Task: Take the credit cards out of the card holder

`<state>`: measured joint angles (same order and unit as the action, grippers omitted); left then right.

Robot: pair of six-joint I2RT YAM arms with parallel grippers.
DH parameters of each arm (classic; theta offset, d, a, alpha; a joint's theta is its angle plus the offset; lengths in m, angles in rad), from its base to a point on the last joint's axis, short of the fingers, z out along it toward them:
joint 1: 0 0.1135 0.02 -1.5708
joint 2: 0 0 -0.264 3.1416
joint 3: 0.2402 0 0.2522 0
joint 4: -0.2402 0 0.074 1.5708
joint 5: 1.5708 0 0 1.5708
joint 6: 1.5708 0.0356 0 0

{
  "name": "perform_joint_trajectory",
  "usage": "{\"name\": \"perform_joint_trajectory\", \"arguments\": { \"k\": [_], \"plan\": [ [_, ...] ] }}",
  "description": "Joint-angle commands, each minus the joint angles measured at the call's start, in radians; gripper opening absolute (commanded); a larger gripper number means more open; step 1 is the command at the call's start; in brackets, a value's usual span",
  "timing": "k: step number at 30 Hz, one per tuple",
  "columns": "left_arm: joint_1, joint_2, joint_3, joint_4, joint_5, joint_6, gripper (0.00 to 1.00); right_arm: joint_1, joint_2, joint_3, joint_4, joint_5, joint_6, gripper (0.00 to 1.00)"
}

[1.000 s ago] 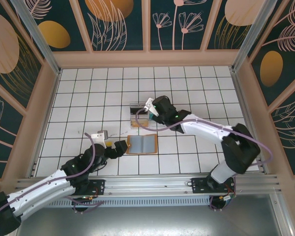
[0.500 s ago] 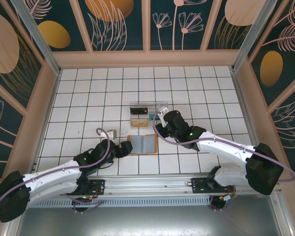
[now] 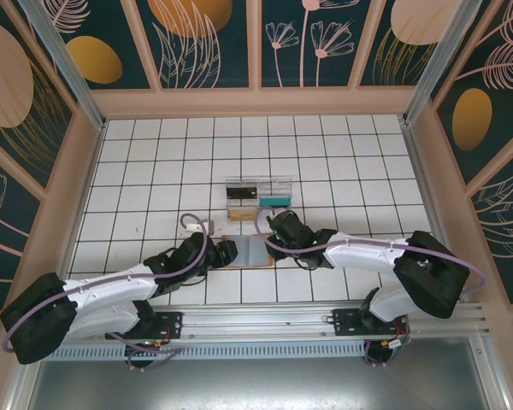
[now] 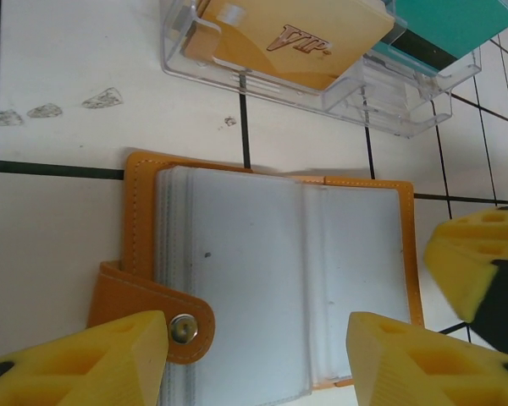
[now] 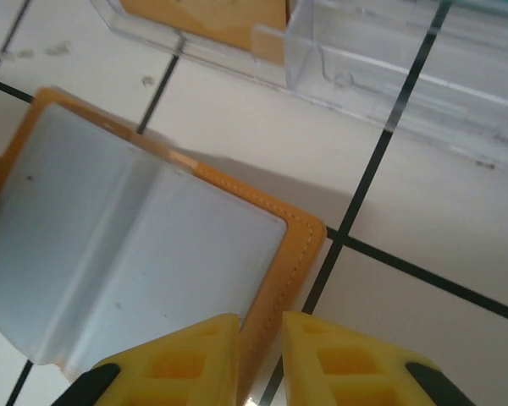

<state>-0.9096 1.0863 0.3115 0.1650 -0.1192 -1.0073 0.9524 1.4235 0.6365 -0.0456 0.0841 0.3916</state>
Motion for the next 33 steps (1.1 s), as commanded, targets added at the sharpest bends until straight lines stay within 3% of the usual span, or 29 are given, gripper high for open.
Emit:
{"name": "perform_joint_trajectory", "arguments": {
  "k": [1,3,12,33],
  "plan": [
    [0.003,0.023,0.03,0.029,0.016,0.01,0.57,0.008,0.025,-0.021,0.043,-0.008,0.03,0.19],
    [0.003,0.037,0.033,0.037,0.025,0.012,0.55,0.008,0.045,-0.03,0.055,-0.012,0.03,0.14],
    [0.003,0.095,0.043,0.045,0.045,0.037,0.41,0.011,0.113,-0.043,0.078,0.005,0.041,0.08],
    [0.004,0.1,0.03,-0.017,0.018,0.046,0.43,0.013,0.142,-0.027,0.073,-0.003,0.039,0.07]
  ]
}}
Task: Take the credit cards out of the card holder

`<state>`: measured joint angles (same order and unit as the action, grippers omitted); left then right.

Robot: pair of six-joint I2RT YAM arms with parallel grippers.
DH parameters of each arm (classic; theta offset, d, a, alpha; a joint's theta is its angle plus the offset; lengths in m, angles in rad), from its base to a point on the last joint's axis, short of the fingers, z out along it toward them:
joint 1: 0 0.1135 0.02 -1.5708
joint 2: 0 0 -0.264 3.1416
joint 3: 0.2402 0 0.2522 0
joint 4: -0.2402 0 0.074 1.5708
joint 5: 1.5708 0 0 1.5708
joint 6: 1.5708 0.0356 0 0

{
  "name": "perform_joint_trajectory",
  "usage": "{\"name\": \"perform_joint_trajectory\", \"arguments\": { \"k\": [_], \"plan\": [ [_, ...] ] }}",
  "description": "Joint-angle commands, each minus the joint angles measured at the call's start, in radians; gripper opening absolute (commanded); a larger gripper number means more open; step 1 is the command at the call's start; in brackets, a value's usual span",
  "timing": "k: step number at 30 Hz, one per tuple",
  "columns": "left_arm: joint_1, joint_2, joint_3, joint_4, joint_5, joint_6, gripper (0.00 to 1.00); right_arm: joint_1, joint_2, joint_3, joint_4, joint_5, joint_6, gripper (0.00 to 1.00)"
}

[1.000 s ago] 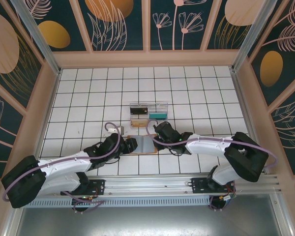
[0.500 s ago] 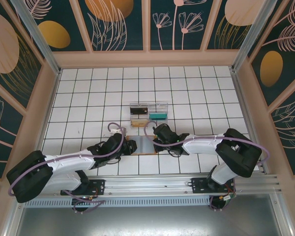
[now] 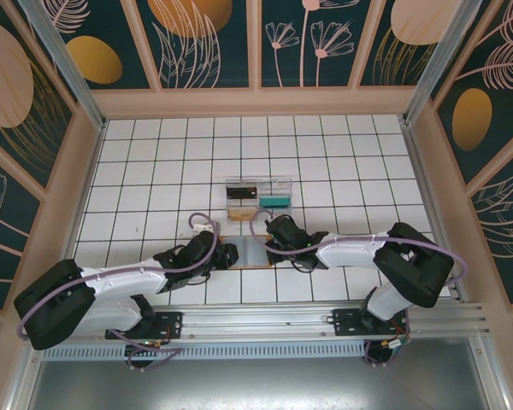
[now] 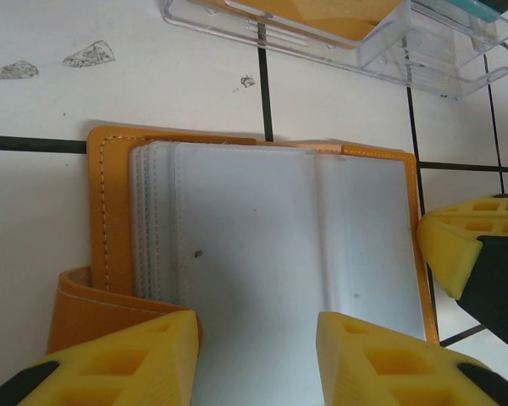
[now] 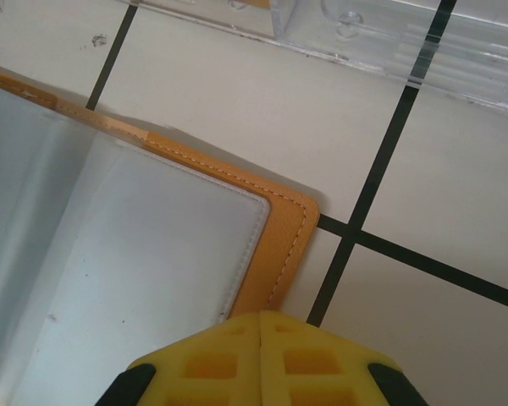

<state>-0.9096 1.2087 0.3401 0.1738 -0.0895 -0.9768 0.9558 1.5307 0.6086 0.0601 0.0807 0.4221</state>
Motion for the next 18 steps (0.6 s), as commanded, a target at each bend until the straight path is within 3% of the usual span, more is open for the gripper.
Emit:
{"name": "perform_joint_trajectory", "arguments": {
  "k": [1,12,18],
  "plan": [
    [0.004,-0.03,-0.001,-0.033,-0.014,0.013,0.43,0.011,0.035,0.001,-0.033,0.0,0.009,0.07],
    [0.002,-0.171,-0.06,-0.075,0.0,-0.013,0.44,0.014,0.045,0.0,-0.027,-0.001,0.014,0.07],
    [0.003,-0.128,-0.063,-0.077,0.019,-0.012,0.46,0.017,0.053,0.005,-0.025,-0.001,0.014,0.07]
  ]
}}
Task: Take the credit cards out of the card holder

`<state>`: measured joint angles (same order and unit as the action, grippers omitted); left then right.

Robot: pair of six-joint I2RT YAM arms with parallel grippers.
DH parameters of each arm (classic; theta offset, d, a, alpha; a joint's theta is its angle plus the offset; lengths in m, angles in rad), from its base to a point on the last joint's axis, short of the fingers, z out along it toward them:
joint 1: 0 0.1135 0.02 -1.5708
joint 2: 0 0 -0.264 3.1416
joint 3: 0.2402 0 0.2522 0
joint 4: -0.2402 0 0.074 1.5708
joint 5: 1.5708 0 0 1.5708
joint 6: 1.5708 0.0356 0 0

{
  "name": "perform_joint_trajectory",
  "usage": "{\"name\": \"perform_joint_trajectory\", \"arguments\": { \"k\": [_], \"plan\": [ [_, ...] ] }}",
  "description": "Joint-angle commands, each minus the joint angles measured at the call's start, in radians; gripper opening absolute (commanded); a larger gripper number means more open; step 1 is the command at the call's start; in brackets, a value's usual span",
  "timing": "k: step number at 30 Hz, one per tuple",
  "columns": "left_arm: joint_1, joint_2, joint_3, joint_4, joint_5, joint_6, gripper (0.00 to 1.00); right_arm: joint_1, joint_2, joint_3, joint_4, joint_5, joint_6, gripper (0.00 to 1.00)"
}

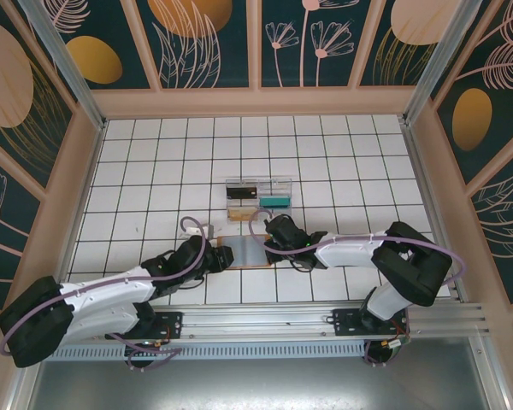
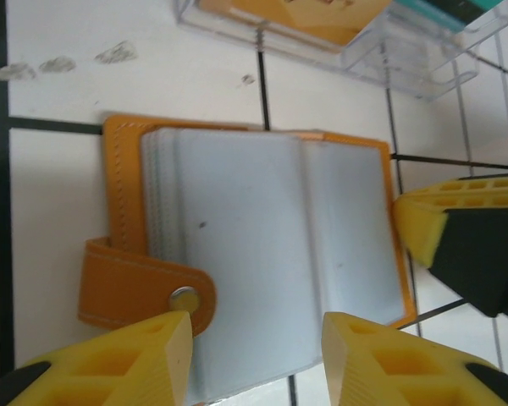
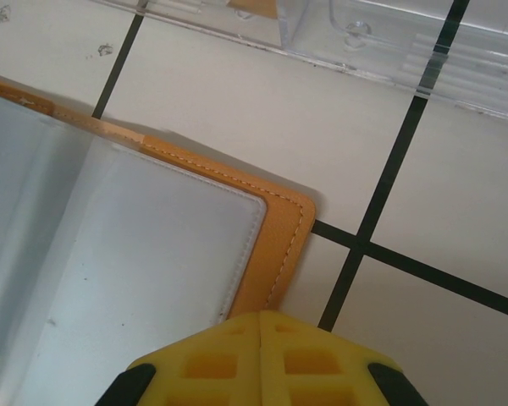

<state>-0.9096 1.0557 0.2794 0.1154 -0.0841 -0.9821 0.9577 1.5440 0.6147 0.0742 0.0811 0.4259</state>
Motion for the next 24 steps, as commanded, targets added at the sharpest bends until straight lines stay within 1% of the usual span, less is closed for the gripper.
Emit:
{"name": "perform_joint_trajectory", "arguments": {
  "k": [1,6,18,22,24],
  "plan": [
    [0.002,0.038,0.003,-0.015,0.015,-0.004,0.46,0.015,0.04,0.0,-0.041,-0.001,0.013,0.07],
    [0.003,0.096,0.031,-0.003,0.015,0.007,0.46,0.019,0.04,0.003,-0.044,0.002,0.016,0.07],
    [0.003,0.159,0.082,-0.008,-0.025,0.013,0.47,0.024,0.051,0.001,-0.035,-0.001,0.022,0.07],
    [0.003,0.154,0.086,-0.015,-0.033,0.013,0.48,0.029,0.056,-0.001,-0.031,-0.003,0.024,0.07],
    [0.002,0.137,0.084,-0.025,-0.047,0.008,0.51,0.03,0.06,-0.001,-0.03,-0.003,0.025,0.07]
  ]
}}
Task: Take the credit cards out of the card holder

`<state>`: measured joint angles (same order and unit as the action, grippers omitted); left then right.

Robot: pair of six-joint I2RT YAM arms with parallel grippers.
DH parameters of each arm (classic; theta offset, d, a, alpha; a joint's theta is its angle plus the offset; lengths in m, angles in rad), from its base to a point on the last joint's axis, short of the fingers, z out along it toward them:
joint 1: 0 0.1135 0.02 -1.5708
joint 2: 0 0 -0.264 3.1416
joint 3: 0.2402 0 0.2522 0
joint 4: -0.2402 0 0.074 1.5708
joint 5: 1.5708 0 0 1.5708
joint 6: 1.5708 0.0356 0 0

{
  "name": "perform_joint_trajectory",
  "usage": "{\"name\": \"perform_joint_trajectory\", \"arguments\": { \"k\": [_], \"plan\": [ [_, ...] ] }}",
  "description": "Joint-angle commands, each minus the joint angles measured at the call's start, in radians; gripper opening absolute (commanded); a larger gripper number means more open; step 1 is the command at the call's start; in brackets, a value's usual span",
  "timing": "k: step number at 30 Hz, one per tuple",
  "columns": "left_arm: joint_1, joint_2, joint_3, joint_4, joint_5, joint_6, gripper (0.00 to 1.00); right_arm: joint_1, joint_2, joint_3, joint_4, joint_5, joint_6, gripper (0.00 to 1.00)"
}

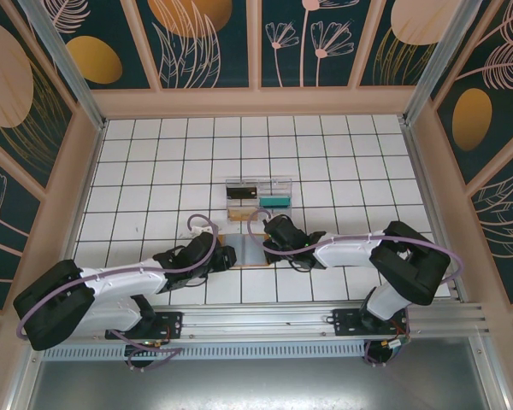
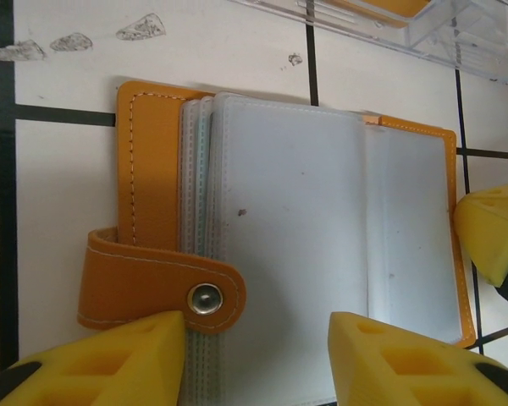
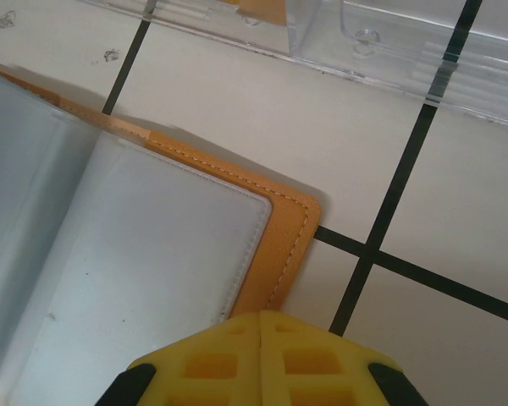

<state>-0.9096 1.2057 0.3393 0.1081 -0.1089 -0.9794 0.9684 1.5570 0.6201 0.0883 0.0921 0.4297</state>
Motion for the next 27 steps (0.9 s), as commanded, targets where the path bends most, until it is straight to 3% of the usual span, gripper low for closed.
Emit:
{"name": "perform_joint_trajectory", "arguments": {
  "k": [1,19,27],
  "plan": [
    [0.003,-0.021,0.023,-0.019,-0.027,0.007,0.52,0.02,0.047,-0.006,-0.044,-0.014,0.021,0.07],
    [0.003,-0.012,0.047,-0.002,-0.086,0.008,0.59,0.035,0.075,0.01,-0.047,-0.021,0.024,0.07],
    [0.003,-0.03,0.043,0.009,-0.059,0.018,0.61,0.035,0.073,0.009,-0.051,-0.012,0.021,0.07]
  ]
}}
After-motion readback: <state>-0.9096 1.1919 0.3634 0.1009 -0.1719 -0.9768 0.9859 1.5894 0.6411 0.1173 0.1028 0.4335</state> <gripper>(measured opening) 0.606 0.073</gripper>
